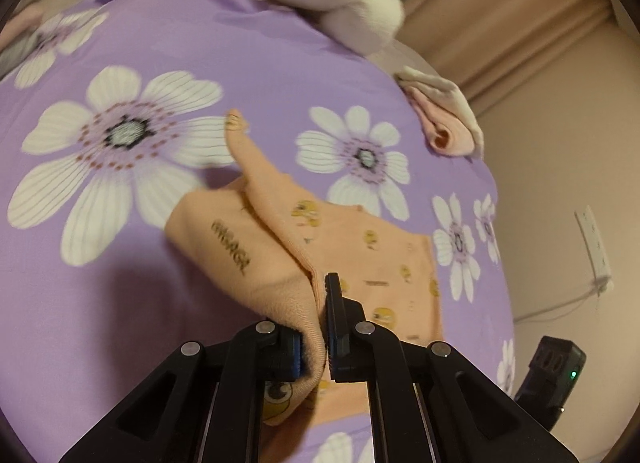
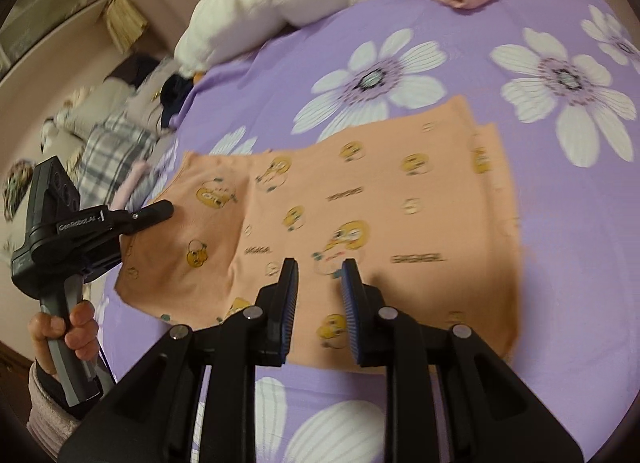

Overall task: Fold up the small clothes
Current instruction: 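Lift the side edge with the left gripper and fold it across the shirt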

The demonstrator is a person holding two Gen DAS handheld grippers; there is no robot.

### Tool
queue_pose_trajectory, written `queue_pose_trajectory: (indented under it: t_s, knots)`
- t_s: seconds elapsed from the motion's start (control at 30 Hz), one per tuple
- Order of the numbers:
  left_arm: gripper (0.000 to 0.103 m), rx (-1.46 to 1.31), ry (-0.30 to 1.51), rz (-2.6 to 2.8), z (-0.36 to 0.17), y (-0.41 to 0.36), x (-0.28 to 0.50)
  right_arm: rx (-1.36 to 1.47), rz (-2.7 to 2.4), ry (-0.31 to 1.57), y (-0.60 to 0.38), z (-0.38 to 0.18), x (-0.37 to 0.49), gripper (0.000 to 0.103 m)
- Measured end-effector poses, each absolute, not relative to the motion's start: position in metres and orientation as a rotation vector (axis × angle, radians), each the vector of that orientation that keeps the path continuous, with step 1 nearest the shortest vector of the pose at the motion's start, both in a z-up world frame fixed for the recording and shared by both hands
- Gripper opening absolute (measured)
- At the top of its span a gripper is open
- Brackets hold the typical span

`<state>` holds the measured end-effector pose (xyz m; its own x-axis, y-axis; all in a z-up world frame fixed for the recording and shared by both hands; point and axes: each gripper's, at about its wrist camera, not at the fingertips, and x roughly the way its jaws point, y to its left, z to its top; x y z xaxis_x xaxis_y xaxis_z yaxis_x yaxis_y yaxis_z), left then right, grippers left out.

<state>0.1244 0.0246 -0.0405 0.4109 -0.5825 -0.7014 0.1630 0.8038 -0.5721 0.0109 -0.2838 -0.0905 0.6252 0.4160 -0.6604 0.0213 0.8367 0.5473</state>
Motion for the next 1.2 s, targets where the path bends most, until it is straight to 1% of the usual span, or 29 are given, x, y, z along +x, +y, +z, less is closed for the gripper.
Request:
queue_pose_trajectory:
  t_s: [0.2,0.4,0.53,0.7,0.73,0.77,0.8,0.87,0.9,0.93,0.97,1.03,1.07,1.13,1.2]
  knots:
    - [0.005,-0.344,1.046,-0.538,-0.026,-0.024,0.119,0.61,0.211,0.843,-0.314,-0.093,-0.001,0.023]
    - [0.005,-0.243,1.064,-0.586,-0.027,-0.076,0.118,0.666,0.176,0.818,-0.342,-0.1,-0.011,0.024]
    - [0.005,-0.165,1.088,-0.614,-0.037,-0.112,0.114,0.702,0.141,0.806,-0.362,-0.107,-0.018,0.024]
    - [0.006,-0.074,1.169,-0.694,-0.061,-0.158,0.105,0.747,0.092,0.806,-0.384,-0.118,-0.028,0.024]
    - [0.007,-0.039,1.188,-0.689,-0.068,-0.166,0.104,0.751,0.089,0.808,-0.386,-0.119,-0.029,0.025]
    - [0.014,-0.021,1.209,-0.683,-0.073,-0.17,0.104,0.755,0.086,0.811,-0.388,-0.121,-0.031,0.025]
    - [0.017,-0.018,1.232,-0.684,-0.078,-0.173,0.104,0.757,0.084,0.815,-0.39,-0.122,-0.032,0.025]
    - [0.034,-0.049,1.251,-0.698,-0.082,-0.172,0.105,0.759,0.087,0.816,-0.392,-0.123,-0.033,0.027]
    - [0.038,-0.07,1.251,-0.71,-0.081,-0.169,0.106,0.762,0.094,0.812,-0.393,-0.123,-0.034,0.029]
    - [0.045,-0.087,1.247,-0.717,-0.079,-0.166,0.105,0.765,0.099,0.81,-0.393,-0.123,-0.034,0.033]
    - [0.054,-0.099,1.237,-0.718,-0.076,-0.16,0.105,0.77,0.11,0.807,-0.393,-0.123,-0.033,0.034]
    - [0.061,-0.108,1.208,-0.714,-0.069,-0.147,0.103,0.783,0.131,0.803,-0.393,-0.123,-0.031,0.04]
    - [0.061,-0.117,1.2,-0.715,-0.066,-0.143,0.103,0.791,0.141,0.802,-0.392,-0.122,-0.029,0.041]
    - [0.063,-0.147,1.186,-0.723,-0.062,-0.132,0.103,0.817,0.171,0.802,-0.389,-0.124,-0.026,0.048]
    - [0.063,-0.179,1.175,-0.718,-0.059,-0.119,0.102,0.849,0.208,0.807,-0.386,-0.127,-0.021,0.051]
